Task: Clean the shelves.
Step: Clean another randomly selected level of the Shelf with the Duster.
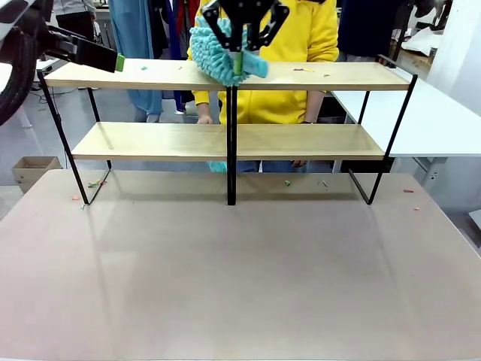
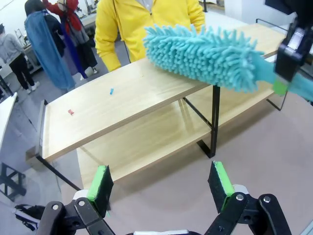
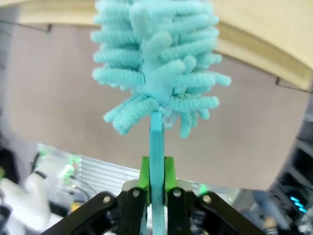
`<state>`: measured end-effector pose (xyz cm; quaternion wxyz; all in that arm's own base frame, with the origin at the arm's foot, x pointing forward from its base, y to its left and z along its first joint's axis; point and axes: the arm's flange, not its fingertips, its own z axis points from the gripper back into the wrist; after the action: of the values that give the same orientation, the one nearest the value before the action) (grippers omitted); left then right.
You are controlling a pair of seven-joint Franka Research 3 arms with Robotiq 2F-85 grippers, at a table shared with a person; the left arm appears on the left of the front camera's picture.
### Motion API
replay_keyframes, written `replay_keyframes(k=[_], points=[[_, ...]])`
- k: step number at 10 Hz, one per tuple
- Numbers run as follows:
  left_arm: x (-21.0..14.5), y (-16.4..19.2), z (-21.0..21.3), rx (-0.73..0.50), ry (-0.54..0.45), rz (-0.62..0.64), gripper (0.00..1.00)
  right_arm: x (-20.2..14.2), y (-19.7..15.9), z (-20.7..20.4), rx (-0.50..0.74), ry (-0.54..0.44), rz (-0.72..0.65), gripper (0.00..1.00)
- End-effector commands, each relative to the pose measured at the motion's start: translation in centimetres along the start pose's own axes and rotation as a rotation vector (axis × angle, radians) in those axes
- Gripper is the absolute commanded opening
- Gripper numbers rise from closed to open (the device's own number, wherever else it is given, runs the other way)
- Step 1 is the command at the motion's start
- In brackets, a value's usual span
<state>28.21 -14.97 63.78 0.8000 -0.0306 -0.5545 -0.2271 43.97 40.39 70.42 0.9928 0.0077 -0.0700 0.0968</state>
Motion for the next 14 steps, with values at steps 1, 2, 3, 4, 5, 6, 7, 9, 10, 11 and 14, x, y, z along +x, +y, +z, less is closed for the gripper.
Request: replay_keyframes(k=[1,2,3,4,5,6,7,9,10,11,14], points=[[-0.1,0.0,0.0,0.005,-0.001,0.000,1.00,3.5,2.7,1.2,-0.007,-0.040,-0.040,0.12],[-0.1,0.0,0.0,0.005,-0.001,0.000,1.00,4.3,3.2,0.8,0.012,-0.058,-0.045,0.12],[-0.1,0.0,0.0,0.005,-0.001,0.000,1.00,5.2,3.7,0.4,0.023,-0.051,-0.042,0.12],[-0.1,0.0,0.0,0.005,-0.001,0.000,1.00,6.2,4.4,-0.3,0.040,-0.015,0.001,0.12],[-0.1,0.0,0.0,0.005,-0.001,0.000,1.00,6.8,4.9,-0.7,0.082,-0.002,0.045,0.12],[-0.1,0.0,0.0,0.005,-0.001,0.000,1.00,7.4,5.5,-0.8,0.117,-0.003,0.081,0.12],[-0.1,0.0,0.0,0.005,-0.001,0.000,1.00,8.2,6.2,-1.1,0.130,0.008,0.109,0.12],[-0.1,0.0,0.0,0.005,-0.001,0.000,1.00,9.7,7.7,-1.7,0.153,0.023,0.175,0.12],[-0.1,0.0,0.0,0.005,-0.001,0.000,1.00,10.8,8.5,-1.8,0.169,0.024,0.198,0.12],[-0.1,0.0,0.0,0.005,-0.001,0.000,1.00,11.5,9.3,-2.1,0.183,0.032,0.239,0.12],[-0.1,0.0,0.0,0.005,-0.001,0.000,1.00,13.8,10.1,-2.3,0.195,0.049,0.370,0.12]])
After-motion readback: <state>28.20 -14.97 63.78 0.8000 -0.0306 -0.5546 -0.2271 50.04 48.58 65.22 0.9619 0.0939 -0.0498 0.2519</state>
